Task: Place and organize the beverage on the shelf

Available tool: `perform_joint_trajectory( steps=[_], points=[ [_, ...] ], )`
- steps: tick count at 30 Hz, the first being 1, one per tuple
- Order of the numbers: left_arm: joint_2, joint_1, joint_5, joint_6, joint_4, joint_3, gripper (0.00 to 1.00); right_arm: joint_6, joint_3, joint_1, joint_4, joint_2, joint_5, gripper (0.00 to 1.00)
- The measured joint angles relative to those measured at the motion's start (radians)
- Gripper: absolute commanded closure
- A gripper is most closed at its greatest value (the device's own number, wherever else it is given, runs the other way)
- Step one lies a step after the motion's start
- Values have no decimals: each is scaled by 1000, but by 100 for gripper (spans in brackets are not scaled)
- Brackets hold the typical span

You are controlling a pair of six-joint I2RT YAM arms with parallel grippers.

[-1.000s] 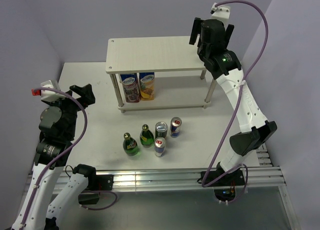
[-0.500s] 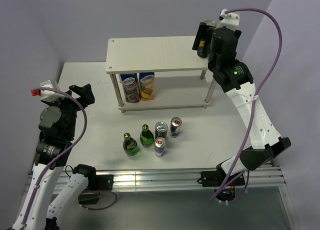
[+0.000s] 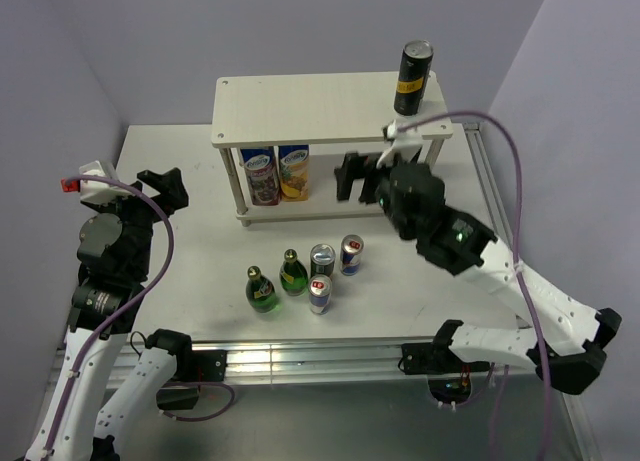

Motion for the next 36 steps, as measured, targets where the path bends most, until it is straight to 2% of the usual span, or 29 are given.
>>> perform_joint_trajectory(
  steps=[6, 12, 20, 36],
  points=[
    [0, 1, 0, 0, 0, 0, 7, 132, -334, 153, 66, -143, -44, 0],
    [0, 7, 0, 0, 0, 0, 7, 240, -480, 237, 80, -110, -66, 0],
    [0, 18, -4, 0, 0, 0, 8, 326, -551, 298, 109, -111, -68, 0],
    [0, 23, -4, 0, 0, 0, 8, 373, -565, 310, 171, -16, -67, 0]
  ],
)
